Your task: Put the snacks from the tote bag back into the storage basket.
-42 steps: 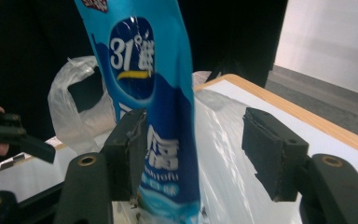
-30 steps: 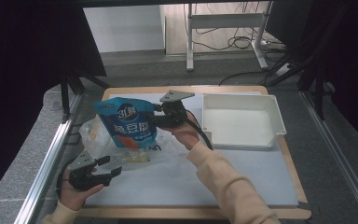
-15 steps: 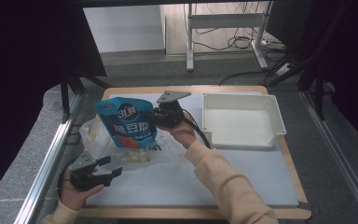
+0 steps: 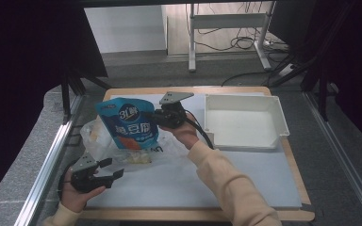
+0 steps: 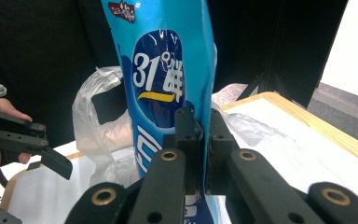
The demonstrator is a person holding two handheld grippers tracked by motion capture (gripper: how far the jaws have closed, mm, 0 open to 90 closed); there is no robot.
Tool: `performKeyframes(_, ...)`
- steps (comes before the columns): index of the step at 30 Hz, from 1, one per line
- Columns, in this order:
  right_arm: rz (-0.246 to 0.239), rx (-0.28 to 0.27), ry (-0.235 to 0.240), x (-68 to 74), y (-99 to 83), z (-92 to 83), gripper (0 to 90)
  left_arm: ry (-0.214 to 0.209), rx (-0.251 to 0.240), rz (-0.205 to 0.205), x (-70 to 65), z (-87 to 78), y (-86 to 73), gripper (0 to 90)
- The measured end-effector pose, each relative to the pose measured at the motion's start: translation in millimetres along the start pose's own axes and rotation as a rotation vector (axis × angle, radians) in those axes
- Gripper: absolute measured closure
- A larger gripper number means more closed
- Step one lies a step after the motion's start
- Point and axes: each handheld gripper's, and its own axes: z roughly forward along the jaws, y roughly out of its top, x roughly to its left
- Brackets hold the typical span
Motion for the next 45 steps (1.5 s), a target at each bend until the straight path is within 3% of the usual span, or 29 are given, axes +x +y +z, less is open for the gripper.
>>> performKeyframes(17, 0.024, -0.022, -0.028, 2.7, 0.1, 2.5, 88.3, -0.006, -0.001, 0.003, -1.0, -0.1, -0.4, 32.1)
performKeyframes(45, 0.042, -0.096, 0.013, 11.1, 15.1, -0.1, 89.1, -0.019, 0.026, 0.010, -4.3, 7.9, -3.3, 32.1)
